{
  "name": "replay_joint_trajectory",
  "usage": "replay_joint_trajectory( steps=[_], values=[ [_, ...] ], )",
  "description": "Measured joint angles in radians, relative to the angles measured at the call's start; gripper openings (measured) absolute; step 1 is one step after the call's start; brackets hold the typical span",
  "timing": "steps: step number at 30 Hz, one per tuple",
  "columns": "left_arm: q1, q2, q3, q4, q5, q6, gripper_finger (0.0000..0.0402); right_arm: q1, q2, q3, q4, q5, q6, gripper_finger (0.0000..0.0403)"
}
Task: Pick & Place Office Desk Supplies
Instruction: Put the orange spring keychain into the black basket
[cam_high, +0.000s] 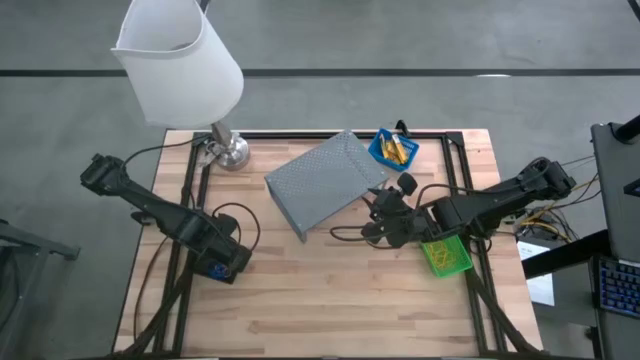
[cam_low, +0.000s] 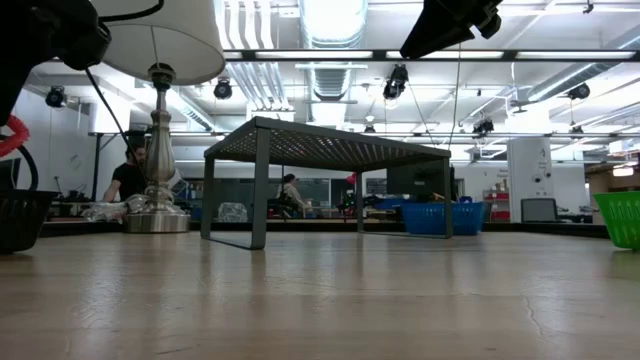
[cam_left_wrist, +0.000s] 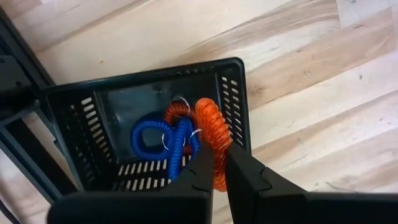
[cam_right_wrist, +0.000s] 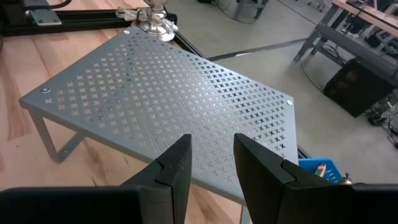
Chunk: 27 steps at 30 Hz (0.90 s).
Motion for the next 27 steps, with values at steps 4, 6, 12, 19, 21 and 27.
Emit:
replay_joint_trajectory(
  steps=[4, 6, 12, 19, 21, 27],
  values=[
    [0.0, 0.006, -0.029, 0.014, -0.001, 0.014, 0.0024, 0.0, 0.0, 0.0, 0.0, 0.0, -0.003, 0.0115],
    [0.0, 0.006, -0.074, 0.05, 0.0, 0.012, 0.0023, 0.0, 0.0, 0.0, 0.0, 0.0, -0.003, 0.0113],
    [0.002, 0.005, -0.235, 0.238, 0.048, 0.044, 0.0024, -0.001, 0.0, 0.0, 0.0, -0.002, -0.003, 0.0106],
    [0.002, 0.005, -0.365, 0.406, 0.092, 0.076, 0.0033, 0.0, 0.0, 0.0, 0.001, -0.002, -0.002, 0.0106],
    [0.002, 0.005, -0.382, 0.422, 0.129, 0.048, 0.0038, 0.0, 0.0, 0.0, 0.001, -0.002, -0.002, 0.0106],
    [0.003, 0.004, -0.39, 0.425, 0.165, 0.034, 0.005, 0.0, 0.0, 0.0, 0.002, -0.002, -0.002, 0.0099]
  ],
)
